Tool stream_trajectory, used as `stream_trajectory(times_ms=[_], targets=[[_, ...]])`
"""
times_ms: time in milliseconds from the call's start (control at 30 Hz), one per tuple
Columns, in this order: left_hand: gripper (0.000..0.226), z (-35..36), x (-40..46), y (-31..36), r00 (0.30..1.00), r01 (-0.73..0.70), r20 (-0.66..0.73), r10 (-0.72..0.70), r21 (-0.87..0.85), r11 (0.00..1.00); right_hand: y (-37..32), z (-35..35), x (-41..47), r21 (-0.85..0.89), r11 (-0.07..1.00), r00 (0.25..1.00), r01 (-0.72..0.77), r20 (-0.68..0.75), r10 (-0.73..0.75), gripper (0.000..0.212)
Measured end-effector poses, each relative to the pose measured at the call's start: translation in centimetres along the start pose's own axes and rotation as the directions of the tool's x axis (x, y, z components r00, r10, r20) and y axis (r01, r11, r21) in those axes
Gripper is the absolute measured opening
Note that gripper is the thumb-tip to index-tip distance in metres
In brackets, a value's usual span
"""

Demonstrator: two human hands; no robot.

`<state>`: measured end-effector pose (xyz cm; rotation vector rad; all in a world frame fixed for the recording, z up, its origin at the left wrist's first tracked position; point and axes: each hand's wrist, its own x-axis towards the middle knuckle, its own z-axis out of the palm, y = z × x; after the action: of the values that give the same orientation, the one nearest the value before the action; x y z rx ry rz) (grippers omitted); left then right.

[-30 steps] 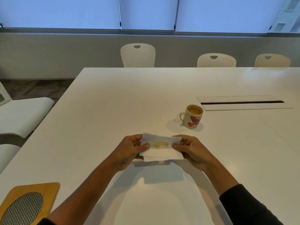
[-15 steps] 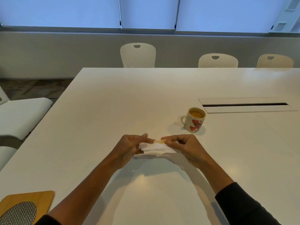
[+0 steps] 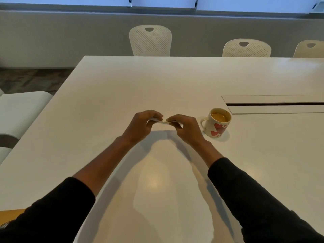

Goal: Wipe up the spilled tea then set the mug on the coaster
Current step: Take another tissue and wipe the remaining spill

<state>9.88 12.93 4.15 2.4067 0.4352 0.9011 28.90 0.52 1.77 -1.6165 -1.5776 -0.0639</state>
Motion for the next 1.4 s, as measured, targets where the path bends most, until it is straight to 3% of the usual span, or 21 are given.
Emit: stream_trajectory(times_ms=[200, 400, 900, 1400], targets=[[0.033, 0.8, -3.5, -2.8, 0.958, 0.102, 0.261, -0.121, 0.084, 0.991, 1.8, 1.0, -2.4, -0.028, 0.998, 0.955, 0.049, 0.294, -0.038, 0.030], [0.046, 0.3, -5.2, -2.6, 0.907, 0.022, 0.417, -0.062, 0.100, 0.995, 1.0, 0.3, -3.7, -0.108, 0.986, 0.895, 0.129, 0.440, -0.069, 0.036], [0.049, -0.9, -10.4, 0.0, 0.866, 0.032, 0.499, -0.028, 0.000, 0.999, -4.3, -2.0, -8.7, -0.104, 0.985, 0.821, 0.137, 0.568, -0.055, 0.044], [0.044, -0.3, -16.8, 6.0, 0.862, 0.003, 0.504, -0.045, 0.085, 0.996, -8.9, -5.0, -15.5, -0.138, 0.982, 0.805, 0.129, 0.593, -0.022, 0.044]])
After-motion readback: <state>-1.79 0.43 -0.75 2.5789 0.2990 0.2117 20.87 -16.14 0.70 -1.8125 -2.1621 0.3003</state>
